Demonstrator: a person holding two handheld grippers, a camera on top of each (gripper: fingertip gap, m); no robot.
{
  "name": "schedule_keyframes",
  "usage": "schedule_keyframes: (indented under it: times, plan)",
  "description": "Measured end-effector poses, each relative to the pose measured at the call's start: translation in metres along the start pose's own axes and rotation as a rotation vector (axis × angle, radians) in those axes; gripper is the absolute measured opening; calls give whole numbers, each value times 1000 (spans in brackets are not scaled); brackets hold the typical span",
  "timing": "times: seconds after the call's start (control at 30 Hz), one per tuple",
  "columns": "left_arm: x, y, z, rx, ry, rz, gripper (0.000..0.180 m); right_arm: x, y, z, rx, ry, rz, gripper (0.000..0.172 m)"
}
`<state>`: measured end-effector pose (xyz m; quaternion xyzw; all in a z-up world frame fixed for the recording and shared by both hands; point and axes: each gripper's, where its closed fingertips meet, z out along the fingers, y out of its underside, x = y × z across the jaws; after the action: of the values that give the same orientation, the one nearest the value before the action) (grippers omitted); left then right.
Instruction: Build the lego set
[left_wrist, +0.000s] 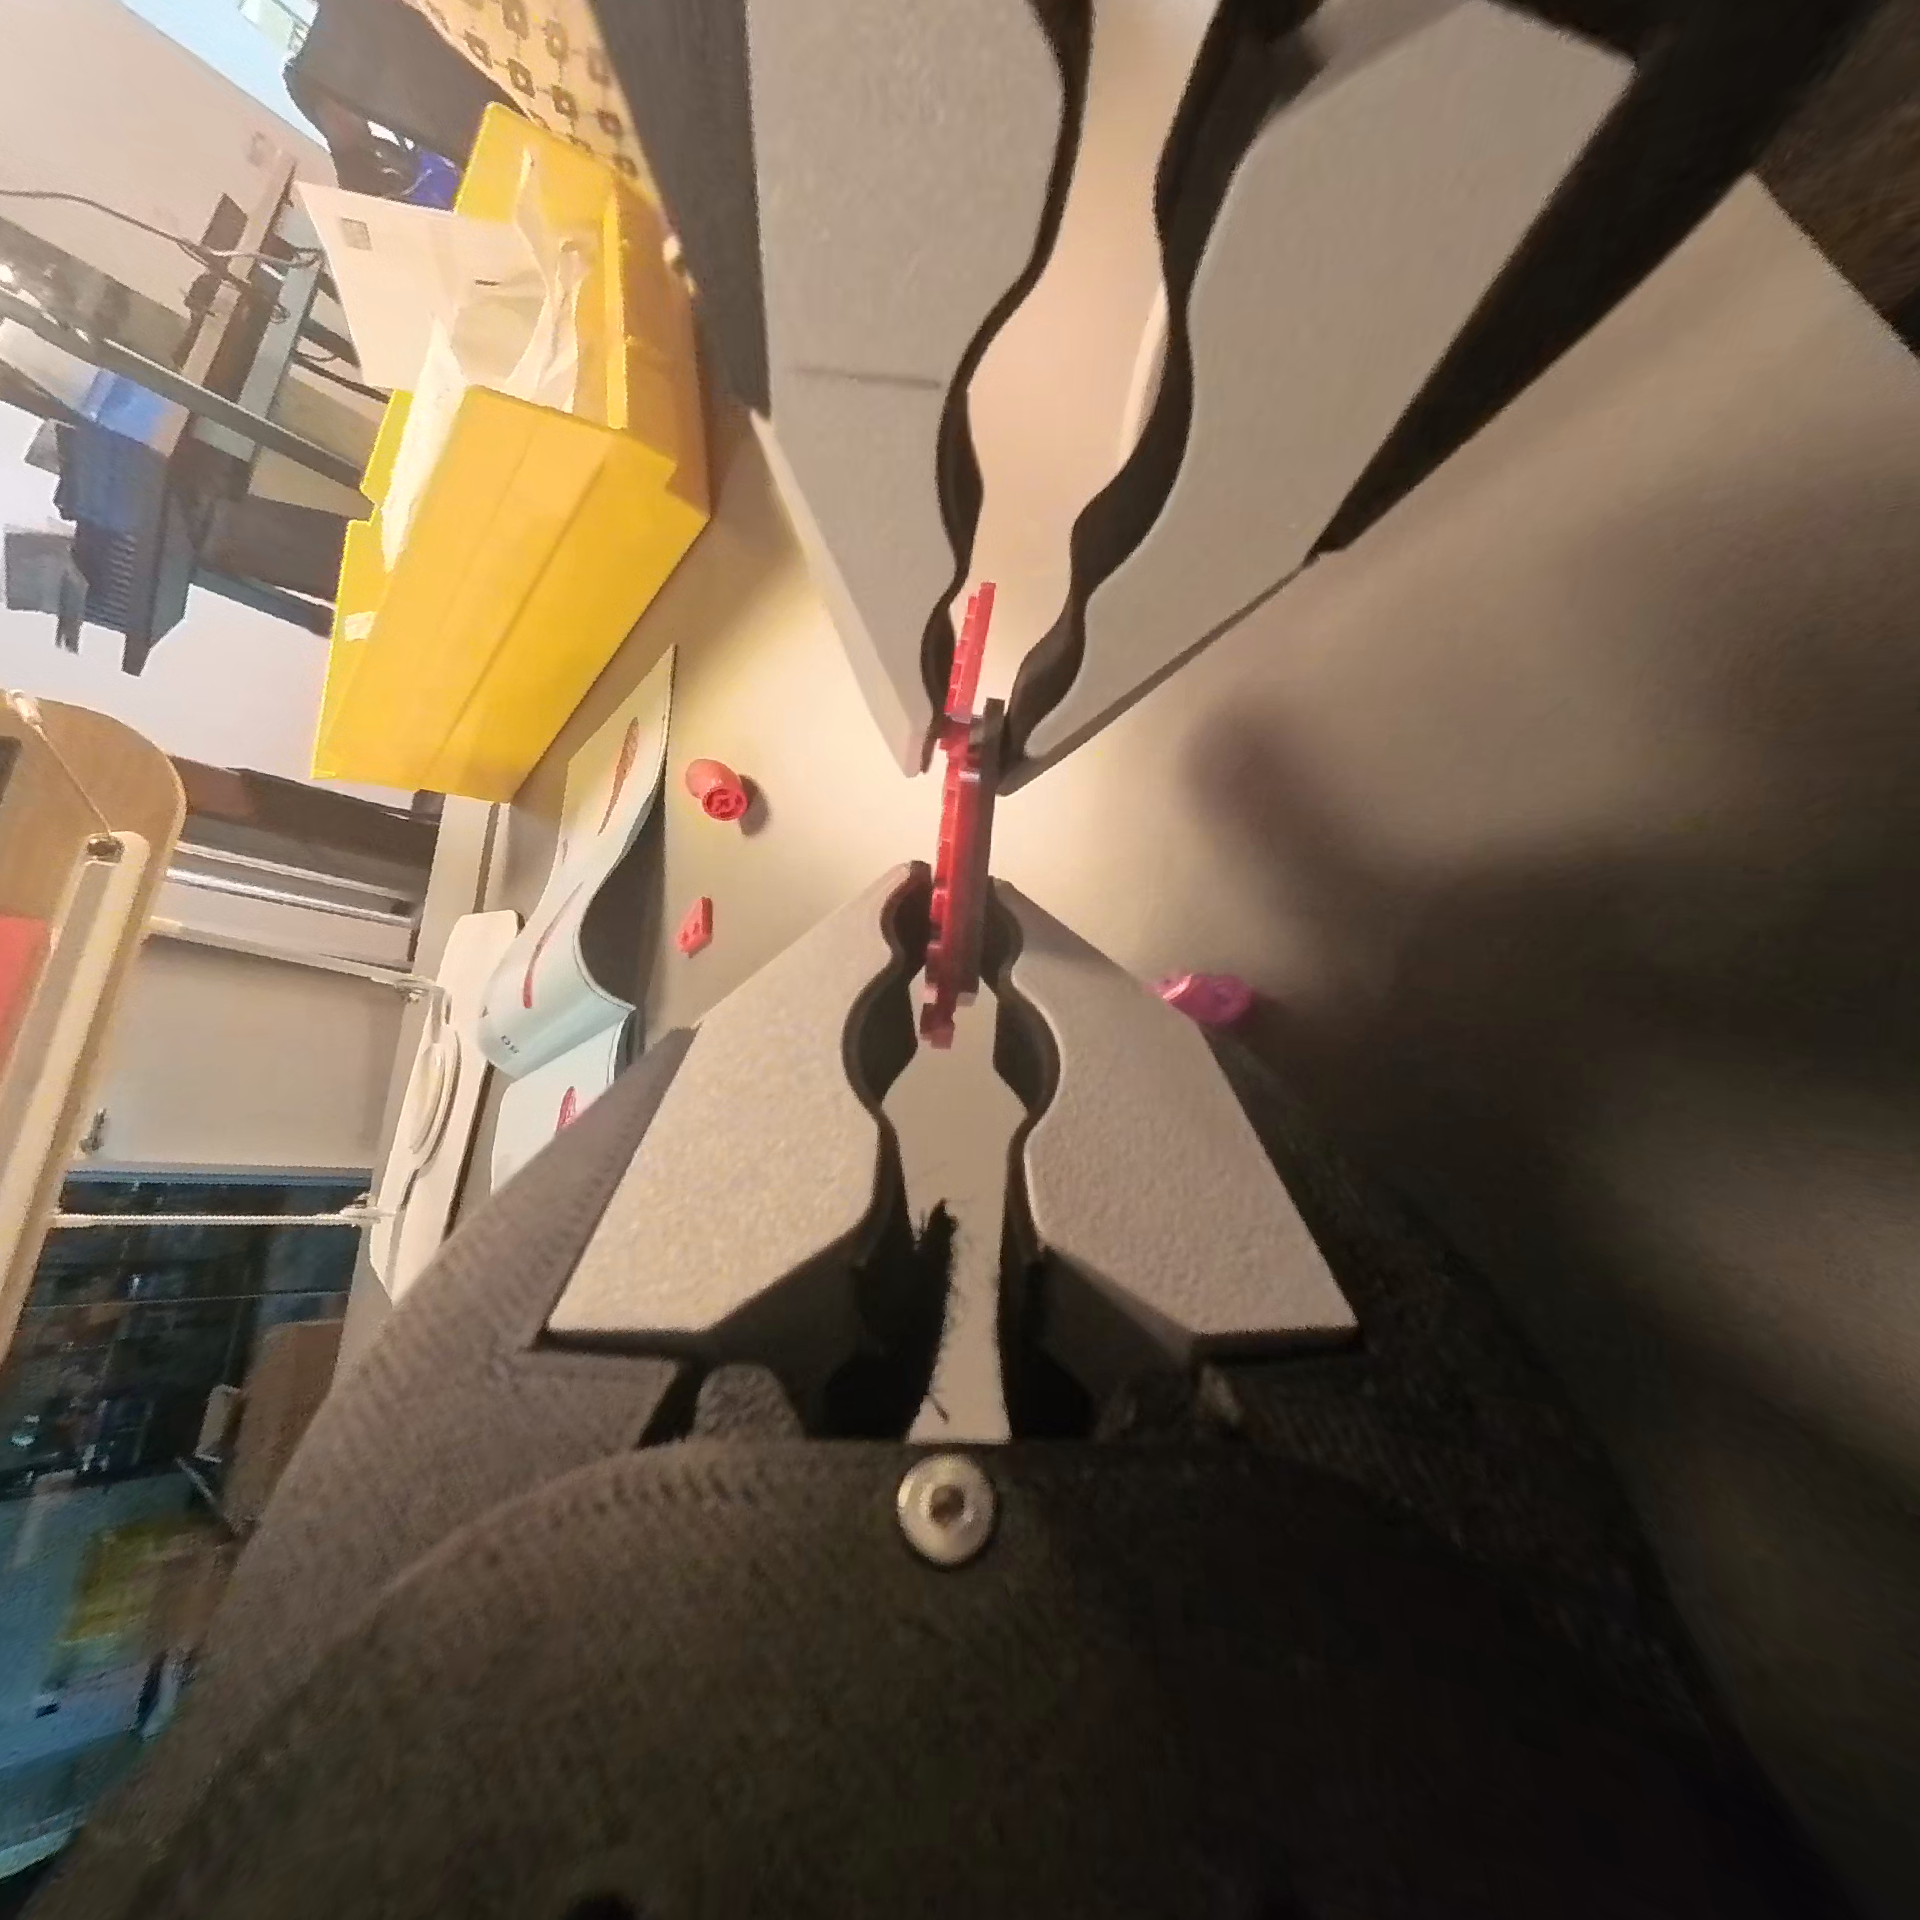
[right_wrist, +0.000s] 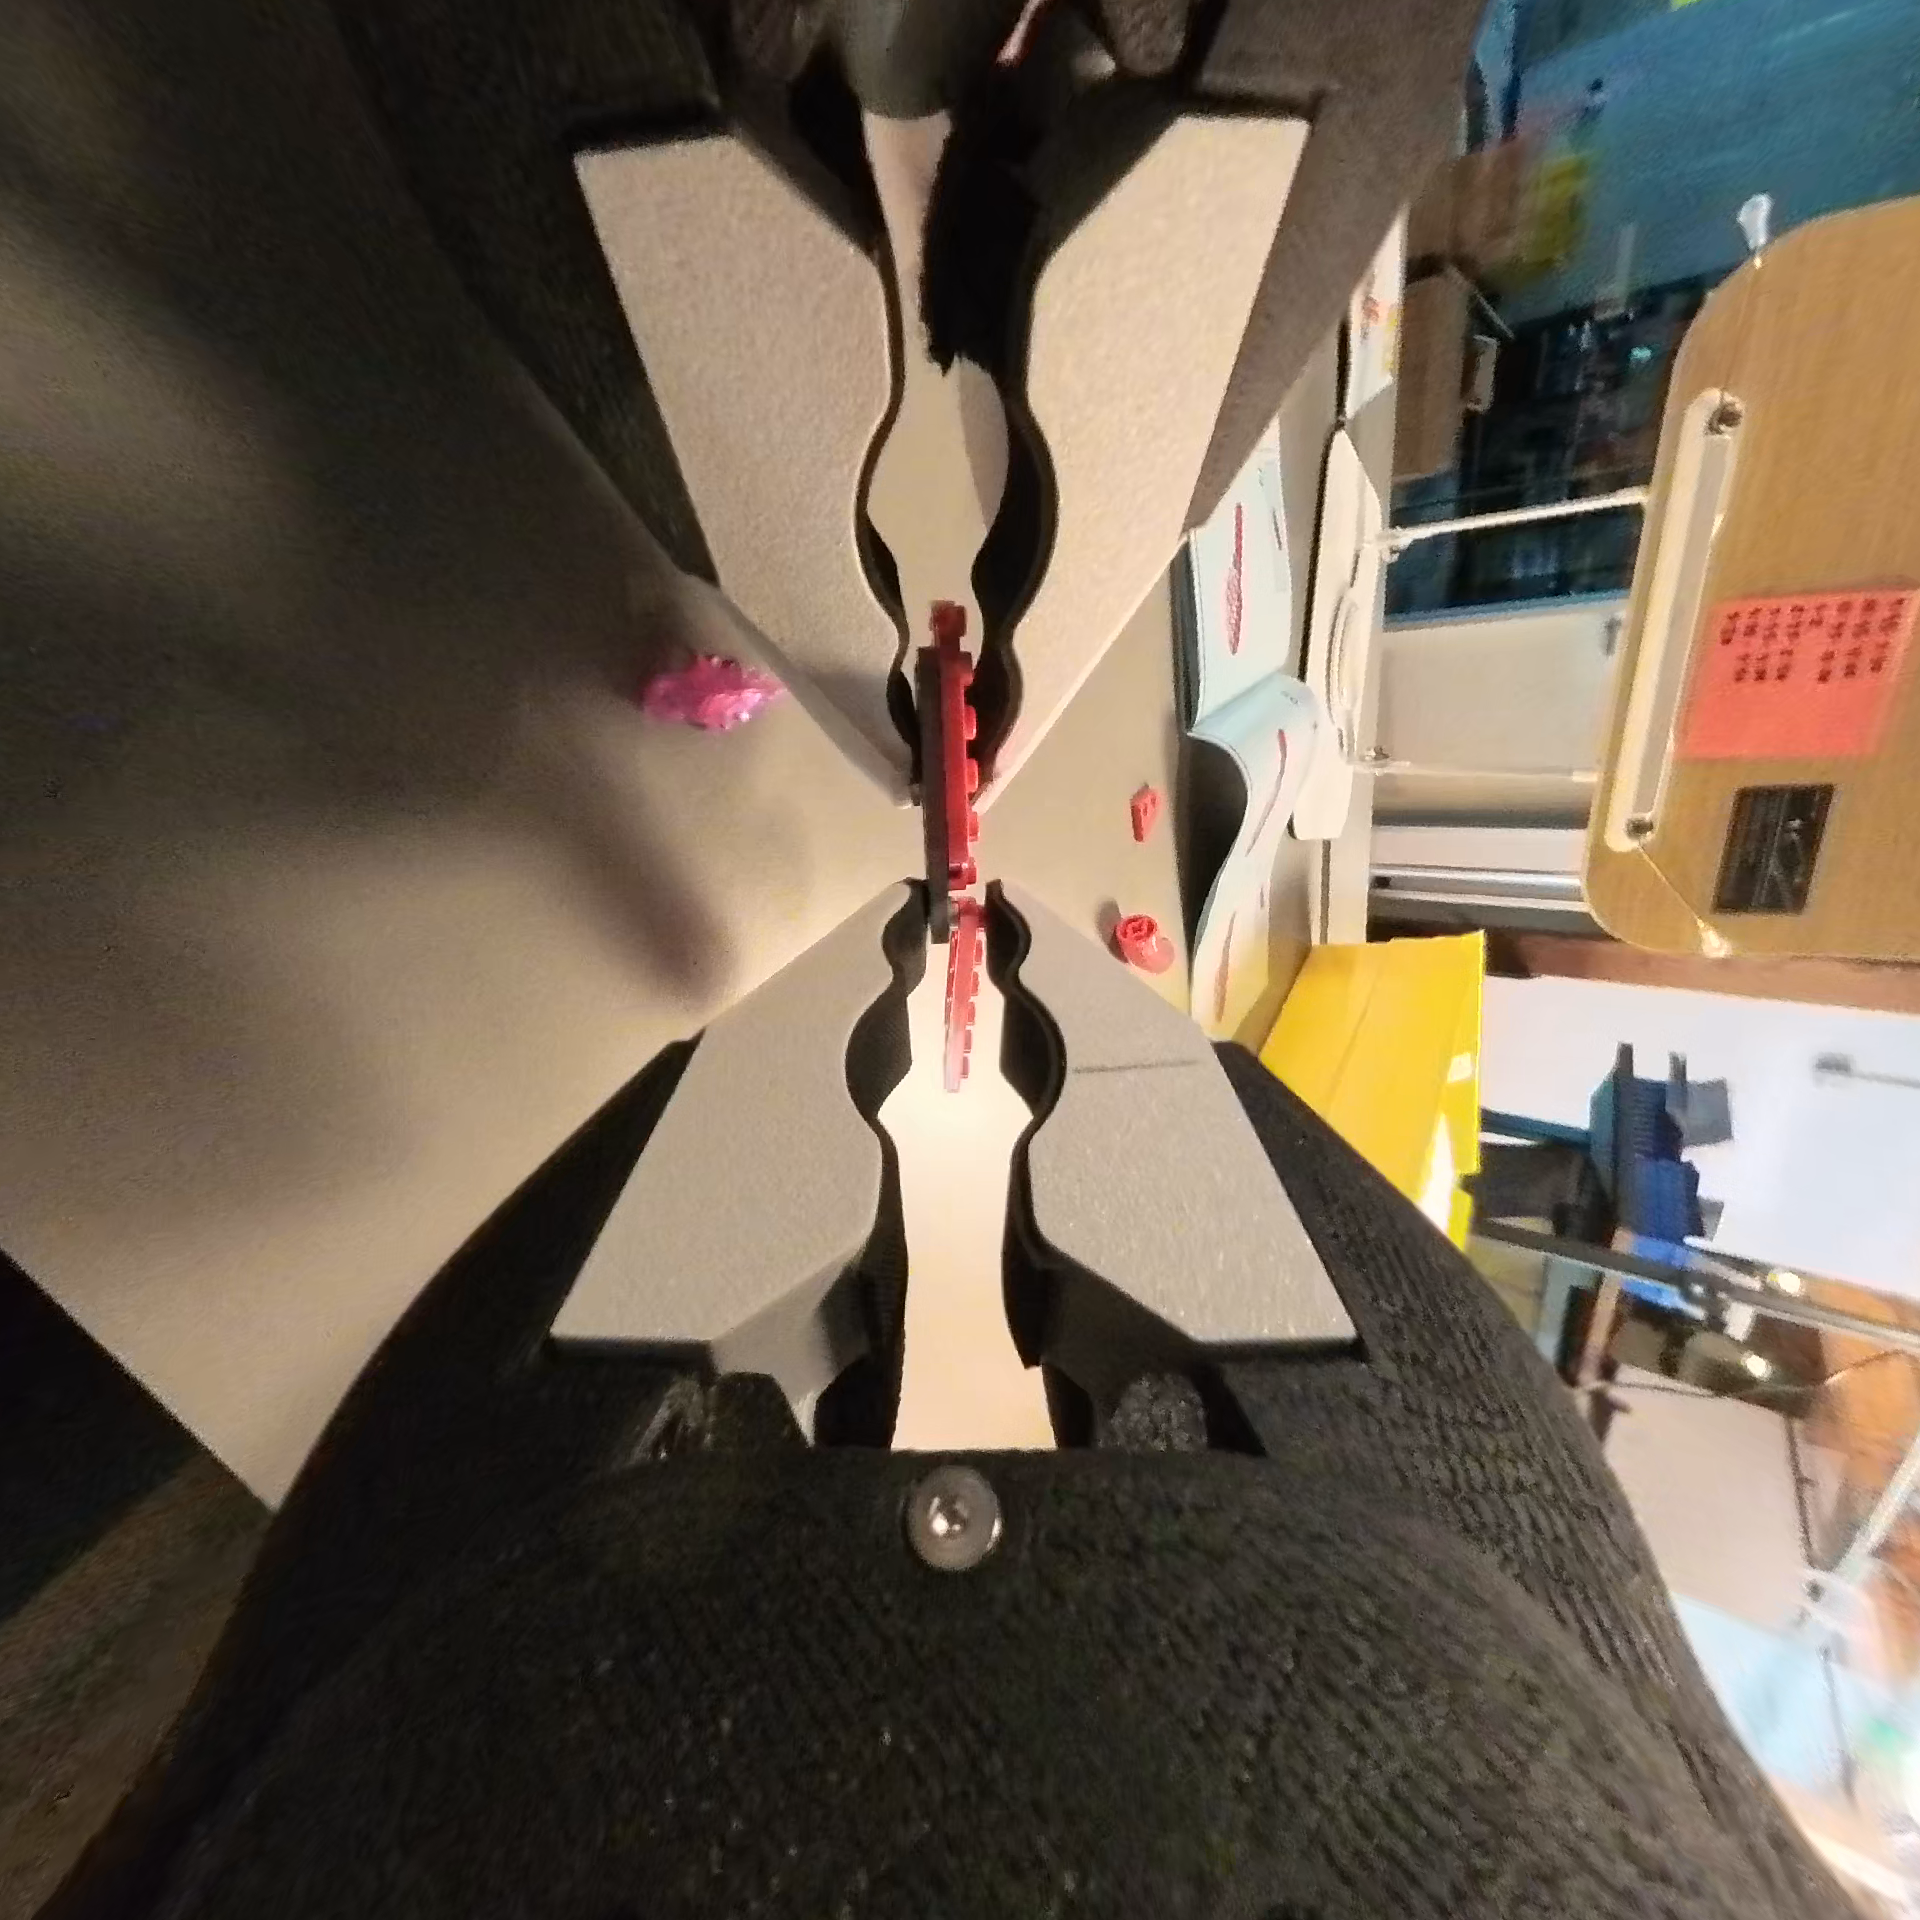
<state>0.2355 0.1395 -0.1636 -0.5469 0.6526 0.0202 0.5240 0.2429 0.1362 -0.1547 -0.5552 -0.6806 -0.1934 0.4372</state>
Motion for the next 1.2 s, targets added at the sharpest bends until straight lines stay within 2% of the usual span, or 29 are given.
schedule_keyframes:
  times: [0.23, 0.53, 0.8, 1.0, 1.2]
  plan:
    - [-3, 2, 0, 5, 5, -42, 6, 5, -1, 1, -14, 42, 98, 9]
    - [3, 4, 2, -7, 11, 2, 6, -2, -2, 3, 9, 14, 67, 9]
    - [3, 5, 3, -18, 2, 17, 7, -4, -2, 4, 22, 23, 115, 7]
    - [-5, 5, 1, -8, -33, -14, 8, 3, -3, 4, 16, 83, 195, 7]
    - [-20, 1, -5, 6, -133, -1, 7, 20, -7, 1, 44, 199, 239, 8]
